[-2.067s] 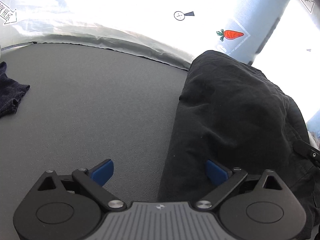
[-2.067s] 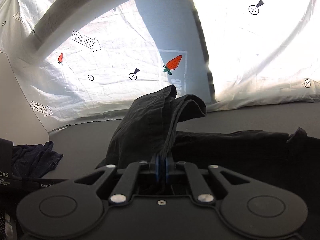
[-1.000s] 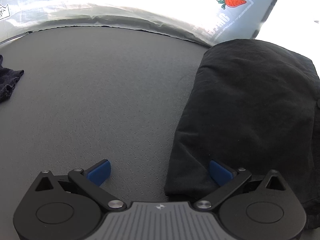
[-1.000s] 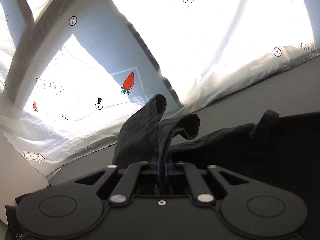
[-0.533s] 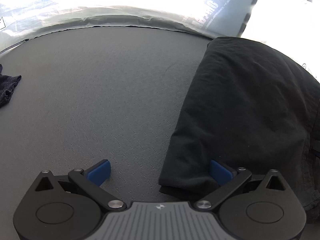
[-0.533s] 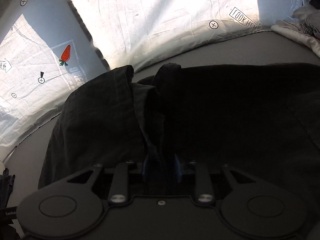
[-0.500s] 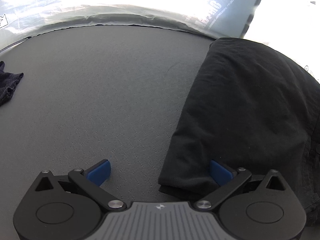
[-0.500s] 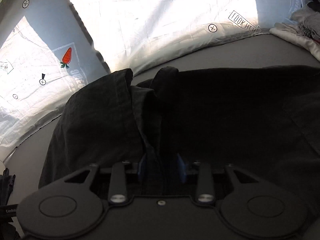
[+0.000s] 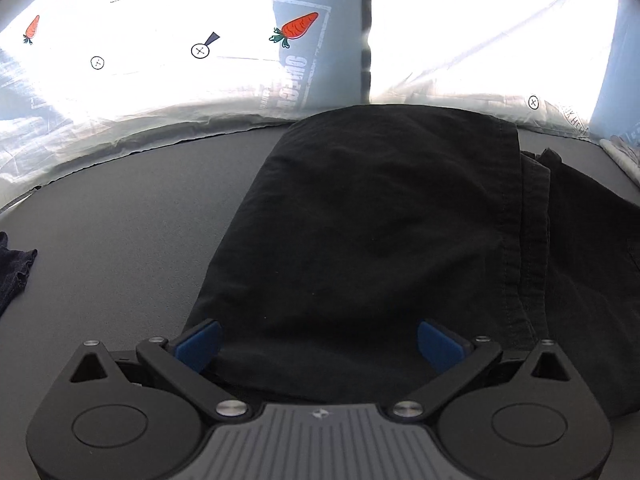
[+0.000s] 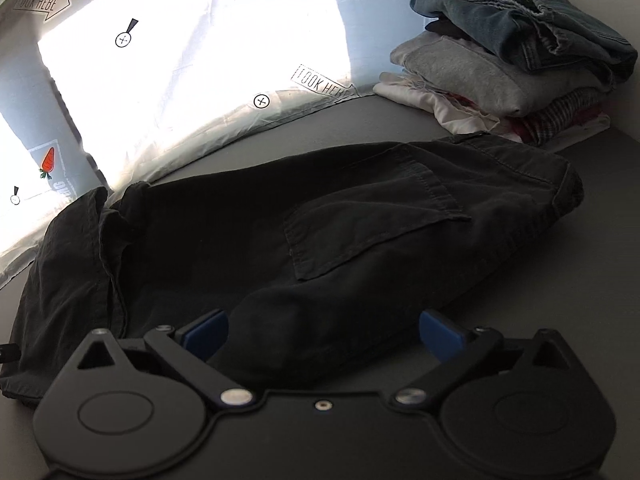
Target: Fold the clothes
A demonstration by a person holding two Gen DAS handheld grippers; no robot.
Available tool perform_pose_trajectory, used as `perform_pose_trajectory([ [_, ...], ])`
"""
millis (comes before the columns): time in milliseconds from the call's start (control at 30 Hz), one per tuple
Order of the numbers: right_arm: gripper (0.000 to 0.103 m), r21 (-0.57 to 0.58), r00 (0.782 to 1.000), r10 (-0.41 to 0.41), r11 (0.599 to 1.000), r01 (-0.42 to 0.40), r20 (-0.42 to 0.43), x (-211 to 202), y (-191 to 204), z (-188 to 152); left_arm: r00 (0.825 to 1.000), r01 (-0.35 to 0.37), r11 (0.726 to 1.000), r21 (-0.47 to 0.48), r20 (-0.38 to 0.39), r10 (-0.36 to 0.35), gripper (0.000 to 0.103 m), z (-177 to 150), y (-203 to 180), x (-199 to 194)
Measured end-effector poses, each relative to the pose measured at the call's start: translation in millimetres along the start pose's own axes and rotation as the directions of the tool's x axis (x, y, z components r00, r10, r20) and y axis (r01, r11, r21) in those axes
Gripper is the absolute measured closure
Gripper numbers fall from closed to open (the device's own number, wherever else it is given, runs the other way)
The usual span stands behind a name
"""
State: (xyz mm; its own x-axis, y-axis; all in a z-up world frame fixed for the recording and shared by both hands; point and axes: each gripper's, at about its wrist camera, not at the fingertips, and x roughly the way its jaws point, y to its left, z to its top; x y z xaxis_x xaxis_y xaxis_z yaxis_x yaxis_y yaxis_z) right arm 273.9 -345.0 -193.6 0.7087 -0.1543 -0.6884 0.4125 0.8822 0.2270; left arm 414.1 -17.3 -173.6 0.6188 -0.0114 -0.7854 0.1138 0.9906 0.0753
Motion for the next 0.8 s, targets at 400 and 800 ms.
perform_pose_trajectory([
  [400, 0.0, 0.413, 0.997, -0.028, 0.911, -0.003, 0.07, 27.0, -138.6, 26.7, 0.992, -0.069, 0.998, 0.011, -0.104, 0.07, 0.0, -16.7, -34.8, 31.0],
  [800, 0.029, 0.726, 0.973, 0.177, 0.649, -0.228, 0.147, 69.8, -203.4, 34.3, 0.983, -0.077, 0.996, -0.046, -0.17, 0.068, 0.0, -9.7, -27.2, 40.2],
])
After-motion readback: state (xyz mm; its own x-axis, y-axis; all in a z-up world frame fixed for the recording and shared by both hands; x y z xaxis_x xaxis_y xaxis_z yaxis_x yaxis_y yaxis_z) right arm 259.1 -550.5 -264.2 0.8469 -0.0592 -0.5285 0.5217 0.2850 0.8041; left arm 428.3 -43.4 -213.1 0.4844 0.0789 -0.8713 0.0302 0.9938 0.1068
